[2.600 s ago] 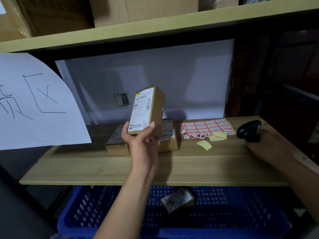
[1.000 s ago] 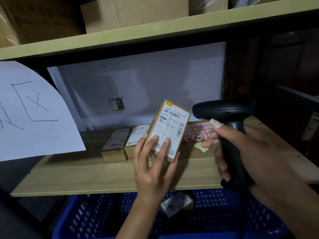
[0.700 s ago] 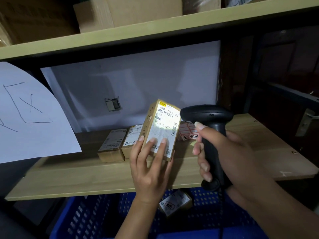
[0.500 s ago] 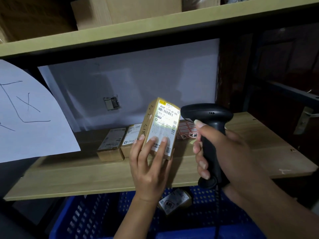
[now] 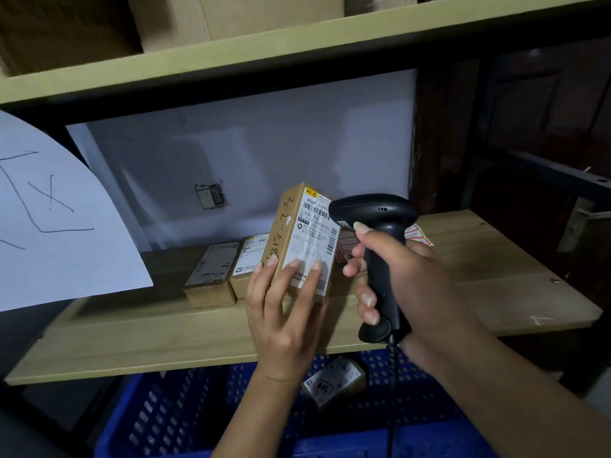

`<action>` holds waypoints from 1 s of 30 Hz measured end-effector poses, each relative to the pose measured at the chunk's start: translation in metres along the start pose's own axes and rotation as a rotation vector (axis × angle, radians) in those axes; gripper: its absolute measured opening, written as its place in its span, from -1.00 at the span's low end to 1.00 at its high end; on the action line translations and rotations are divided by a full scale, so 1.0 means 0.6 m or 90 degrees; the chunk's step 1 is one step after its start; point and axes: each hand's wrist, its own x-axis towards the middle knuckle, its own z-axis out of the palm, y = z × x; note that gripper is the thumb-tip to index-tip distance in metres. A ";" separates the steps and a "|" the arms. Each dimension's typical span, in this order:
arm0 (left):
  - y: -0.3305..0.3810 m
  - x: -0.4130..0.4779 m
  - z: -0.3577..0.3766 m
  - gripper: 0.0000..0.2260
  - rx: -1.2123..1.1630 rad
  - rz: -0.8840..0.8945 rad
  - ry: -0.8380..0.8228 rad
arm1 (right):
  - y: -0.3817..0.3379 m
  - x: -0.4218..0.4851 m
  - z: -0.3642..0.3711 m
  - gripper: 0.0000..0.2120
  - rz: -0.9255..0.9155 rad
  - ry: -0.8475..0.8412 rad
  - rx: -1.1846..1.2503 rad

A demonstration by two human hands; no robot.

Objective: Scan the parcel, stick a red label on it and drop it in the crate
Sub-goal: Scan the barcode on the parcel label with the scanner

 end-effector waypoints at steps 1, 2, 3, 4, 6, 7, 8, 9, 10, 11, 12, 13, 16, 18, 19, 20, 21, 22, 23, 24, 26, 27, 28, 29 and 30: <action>0.000 0.000 -0.001 -0.60 0.000 0.001 0.002 | 0.002 0.001 0.001 -0.76 0.001 -0.002 0.001; 0.001 0.001 -0.001 -0.60 0.000 0.002 0.005 | 0.004 0.001 0.000 -0.76 0.002 -0.005 0.002; 0.001 0.001 -0.002 -0.60 0.001 0.003 0.007 | 0.005 0.002 0.001 -0.76 0.002 -0.009 0.004; 0.001 0.000 -0.002 -0.60 0.001 0.005 0.009 | 0.007 0.002 0.000 -0.76 0.001 -0.013 0.005; 0.001 0.001 -0.003 -0.61 0.002 0.007 0.014 | 0.008 0.003 0.001 -0.77 -0.002 -0.019 0.008; 0.001 0.002 -0.003 -0.62 0.001 0.006 0.015 | 0.009 0.003 0.001 -0.77 -0.003 -0.021 0.011; 0.001 0.001 -0.002 -0.64 -0.001 0.006 0.016 | 0.009 0.004 0.001 -0.76 -0.004 -0.022 0.012; 0.001 0.001 -0.002 -0.66 -0.003 0.006 0.016 | 0.009 0.004 0.001 -0.76 -0.004 -0.023 0.014; 0.001 0.000 -0.002 -0.67 -0.005 0.005 0.016 | 0.009 0.004 0.001 -0.76 -0.005 -0.024 0.016; 0.002 -0.001 -0.001 -0.67 -0.006 0.005 0.014 | 0.008 0.004 0.001 -0.75 -0.006 -0.025 0.018; 0.002 -0.002 -0.001 -0.67 -0.007 0.005 0.012 | 0.008 0.003 0.001 -0.75 -0.007 -0.028 0.019; 0.002 -0.003 0.000 -0.67 -0.007 0.006 0.012 | 0.007 0.002 0.002 -0.74 -0.008 -0.030 0.018; 0.001 -0.007 0.001 -0.63 -0.003 0.005 0.005 | 0.006 -0.001 0.006 -0.74 -0.017 -0.031 0.005; -0.001 -0.011 0.002 -0.58 0.002 0.006 0.002 | 0.004 -0.003 0.008 -0.75 -0.021 -0.024 -0.007; -0.002 -0.013 0.002 -0.57 0.004 0.006 -0.001 | 0.003 -0.003 0.009 -0.75 -0.022 -0.018 -0.012; -0.004 -0.014 0.003 -0.57 0.005 0.004 -0.004 | 0.001 -0.004 0.009 -0.74 -0.023 -0.012 -0.015; -0.007 -0.016 0.003 -0.58 0.007 0.003 -0.007 | -0.001 -0.005 0.008 -0.74 -0.022 -0.008 -0.016; -0.009 -0.018 0.005 -0.57 0.009 0.000 -0.008 | -0.003 -0.006 0.007 -0.74 -0.020 -0.005 -0.015; -0.011 -0.019 0.005 -0.54 0.011 -0.003 -0.009 | -0.005 -0.008 0.006 -0.74 -0.019 -0.003 -0.013; -0.013 -0.019 0.005 -0.50 0.012 -0.005 -0.010 | -0.007 -0.008 0.005 -0.74 -0.017 0.000 -0.013; -0.016 -0.020 0.005 -0.46 0.012 -0.005 -0.014 | -0.010 -0.009 0.001 -0.74 -0.013 0.005 -0.017; -0.017 -0.020 0.005 -0.45 0.012 -0.005 -0.016 | -0.011 -0.009 0.000 -0.74 -0.010 0.006 -0.021; -0.017 -0.020 0.006 -0.45 0.011 -0.005 -0.017 | -0.011 -0.009 -0.001 -0.74 -0.006 0.006 -0.024; -0.018 -0.020 0.007 -0.44 0.010 -0.005 -0.018 | -0.011 -0.009 -0.001 -0.73 0.000 0.007 -0.025; -0.018 -0.020 0.008 -0.43 0.009 -0.005 -0.018 | -0.011 -0.009 -0.001 -0.73 0.006 0.009 -0.023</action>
